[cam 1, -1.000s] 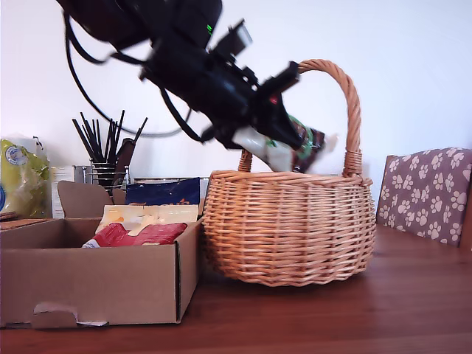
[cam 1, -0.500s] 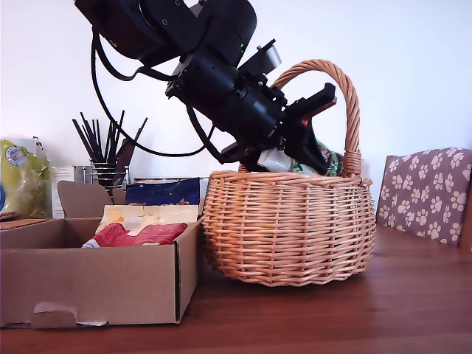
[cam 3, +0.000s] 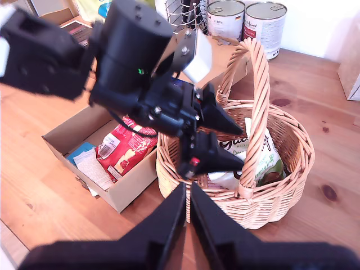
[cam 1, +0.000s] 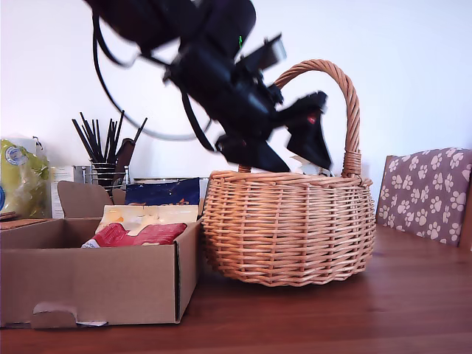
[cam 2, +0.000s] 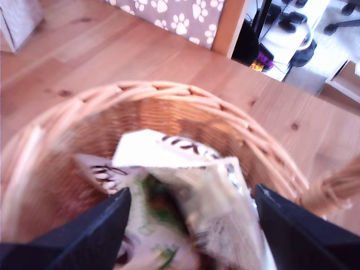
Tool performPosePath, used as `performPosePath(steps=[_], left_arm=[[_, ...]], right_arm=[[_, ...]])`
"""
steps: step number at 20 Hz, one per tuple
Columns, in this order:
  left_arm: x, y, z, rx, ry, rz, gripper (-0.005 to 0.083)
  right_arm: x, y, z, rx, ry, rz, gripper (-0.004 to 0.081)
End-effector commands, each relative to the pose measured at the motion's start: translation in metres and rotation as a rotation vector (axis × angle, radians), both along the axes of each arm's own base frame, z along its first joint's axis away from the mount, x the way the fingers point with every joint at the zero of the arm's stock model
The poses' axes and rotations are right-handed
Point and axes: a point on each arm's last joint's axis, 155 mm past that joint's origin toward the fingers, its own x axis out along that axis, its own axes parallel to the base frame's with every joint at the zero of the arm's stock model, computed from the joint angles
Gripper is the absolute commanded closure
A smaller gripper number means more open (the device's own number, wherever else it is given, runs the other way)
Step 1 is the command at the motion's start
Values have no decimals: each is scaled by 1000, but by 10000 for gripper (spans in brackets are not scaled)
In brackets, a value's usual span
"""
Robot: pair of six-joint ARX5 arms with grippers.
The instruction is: Move the bags of Easter eggs from the cardboard box on the left into the woven basket on the right side.
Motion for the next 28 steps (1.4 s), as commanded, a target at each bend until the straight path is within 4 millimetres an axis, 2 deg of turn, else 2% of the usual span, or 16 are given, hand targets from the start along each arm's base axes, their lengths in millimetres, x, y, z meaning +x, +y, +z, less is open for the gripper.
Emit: performPosePath(steps=[1,4,5,6,7,11,13,18,24,25,26,28], left_arm=[[-7,9,43,-11,-73,-16,241],[-27,30,64,34,-63,-29,406],[-33,40,68,55,-49,-19,527],[-41,51,67,90,-27,-11,701],[-48,59,67,122,-22,-21,802],[-54,80,74,140,-47,-3,794],[-55,94,70,118,-66,20,794],[-61,154,36,63,-72,55,794],[-82,222,-1,3,-4,83,791],[-84,227,-5,-4,28,94,760],[-87,226,-5,-22,52,85,628],[-83,233,-16,-11,107,147,137]], right_arm=[[-2,2,8,14,-20,11,783],[-2,2,8,14,-21,11,783],[-2,2,8,14,-21,10,783],[-2,2,8,13,-21,11,783],[-2,2,8,13,-21,11,783],[-2,2,8,12,-23,11,783],[-2,2,8,13,-22,11,783],[-2,2,8,12,-22,11,783],[-2,2,8,12,-23,11,783],[-2,2,8,12,-23,11,783],[-1,2,8,12,-23,11,783],[-1,2,9,13,-25,11,783]])
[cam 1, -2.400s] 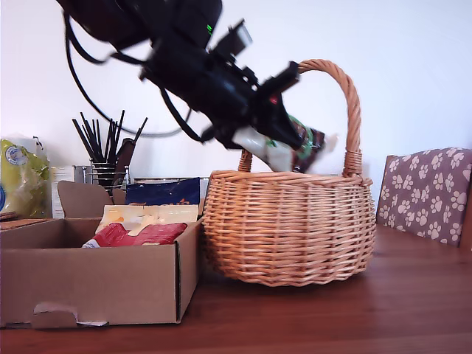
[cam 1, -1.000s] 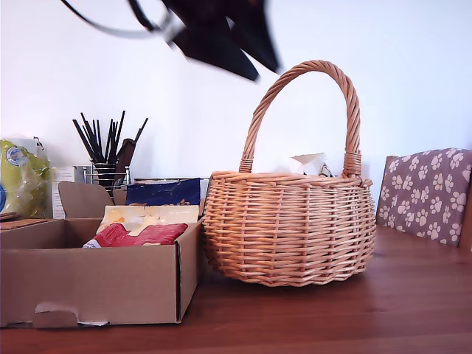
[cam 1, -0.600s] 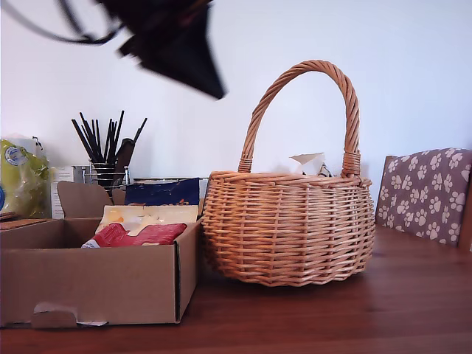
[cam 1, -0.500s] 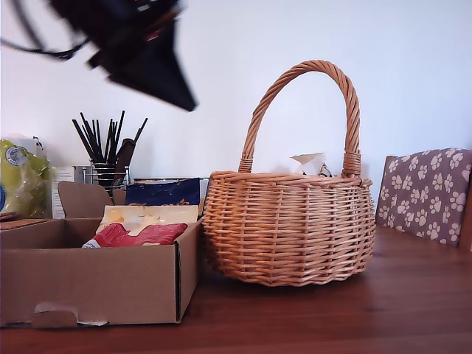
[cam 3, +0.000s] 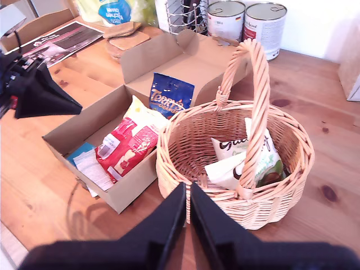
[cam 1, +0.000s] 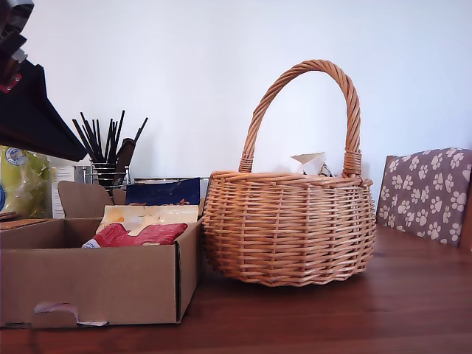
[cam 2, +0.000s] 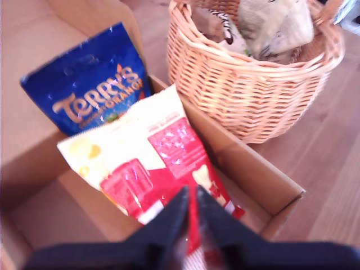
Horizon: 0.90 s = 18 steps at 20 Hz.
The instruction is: Move the bags of Easter eggs from the cardboard box on the left into the woven basket on the right side.
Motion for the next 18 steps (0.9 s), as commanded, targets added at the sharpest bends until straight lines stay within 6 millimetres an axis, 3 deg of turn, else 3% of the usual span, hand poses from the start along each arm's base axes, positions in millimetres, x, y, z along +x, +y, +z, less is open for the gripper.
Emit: performPosePath(steps=[1,2,9,18], left_arm=[[3,3,-15,31,40,28,-36],[7,5,-22,52,46,42,3],[41,11,-64,119,101,150,4],[65,-4,-126,177,231,146,4]], right_arm=[[-1,2,9,13,-24,11,783],[-1,2,9,14,-26,11,783],[-14,10,1,26,29,78,783],[-15,17,10,47,-4,103,783]])
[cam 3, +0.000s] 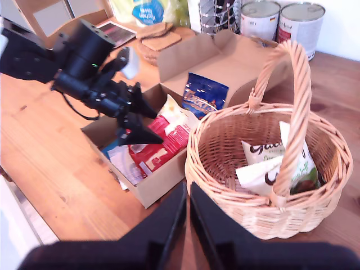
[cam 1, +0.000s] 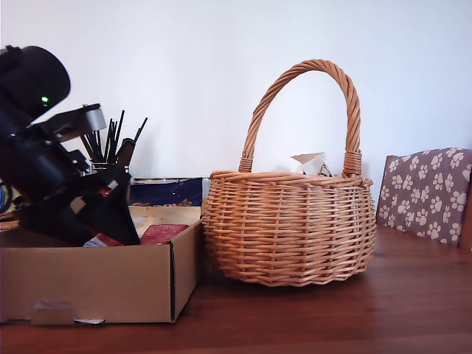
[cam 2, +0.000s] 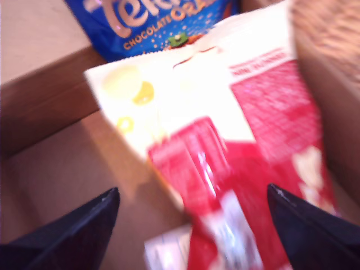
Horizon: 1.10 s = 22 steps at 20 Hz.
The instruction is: Move the bags of Easter eggs from the cardboard box on the left into the woven basket on the right side.
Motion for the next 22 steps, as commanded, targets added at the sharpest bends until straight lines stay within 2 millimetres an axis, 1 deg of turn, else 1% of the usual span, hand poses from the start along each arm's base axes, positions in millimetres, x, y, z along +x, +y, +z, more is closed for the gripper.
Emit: performPosePath(steps=[1,3,4,5,7,8,10,12,13,14,17,18,20,22], left_arm=[[-17,-3,-33,0,108,-16,8],[-26,-14,-36,-35,150,-41,15],[-32,-18,-37,-42,171,-54,36],[-38,-21,-38,-54,200,-58,86],[-52,-21,-45,-43,265,-61,197],[-59,-19,-48,-33,294,-62,227],[-65,-17,-51,-25,324,-62,230],[-64,-19,-50,-32,317,-64,231],[-62,-19,-49,-38,312,-58,250],[-60,-20,-48,-40,305,-57,308],[-55,-22,-45,-48,286,-59,653],[-53,-22,-42,-50,277,-57,708],[-50,-22,-33,-57,257,-57,719],[-50,-22,-20,-64,238,-58,719]], right_arm=[[-1,1,8,13,-21,8,783],[-1,1,8,13,-21,8,783],[-1,1,8,13,-21,8,783],[-1,1,8,13,-21,8,783],[-1,2,8,14,-22,8,783],[-1,2,9,14,-22,8,783],[-1,2,9,13,-24,9,783],[-1,2,9,12,-25,10,783],[-1,2,9,12,-25,10,783],[-1,2,9,12,-25,10,783],[-1,2,9,12,-25,10,783],[-1,2,9,12,-25,10,783],[-1,2,9,12,-25,10,783],[-1,2,9,12,-25,10,783]])
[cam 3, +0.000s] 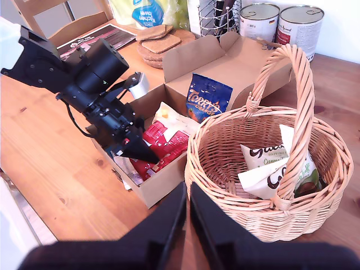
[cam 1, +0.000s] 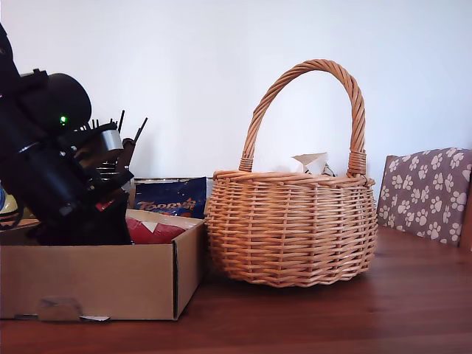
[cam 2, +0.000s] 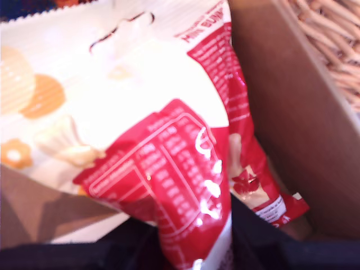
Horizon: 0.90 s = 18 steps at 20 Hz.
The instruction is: Move the bags of Easter eggs from the cardboard box on the left into the woven basket on the right side.
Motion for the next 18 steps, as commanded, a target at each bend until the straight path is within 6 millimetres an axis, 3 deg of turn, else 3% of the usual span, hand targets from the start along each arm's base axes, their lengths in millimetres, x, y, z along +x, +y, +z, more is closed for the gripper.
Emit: performPosePath(steps=[1,4,7,11,14,18], left_arm=[[-4,5,12,2,-12,8,719],[-9,6,47,-19,-75,7,719],[-12,8,98,-65,-200,9,719],[-26,4,155,-150,-324,11,719],[-35,-8,178,-191,-390,-27,719],[-34,-36,190,-257,-425,-67,719]], right_arm=[[-2,1,8,10,-21,9,783],[-2,1,6,5,-16,9,783],[-4,-1,0,-7,8,7,783],[-9,-21,-26,-99,88,-72,783],[-3,-49,-33,-177,77,-203,783],[-9,-54,-32,-178,72,-207,783]])
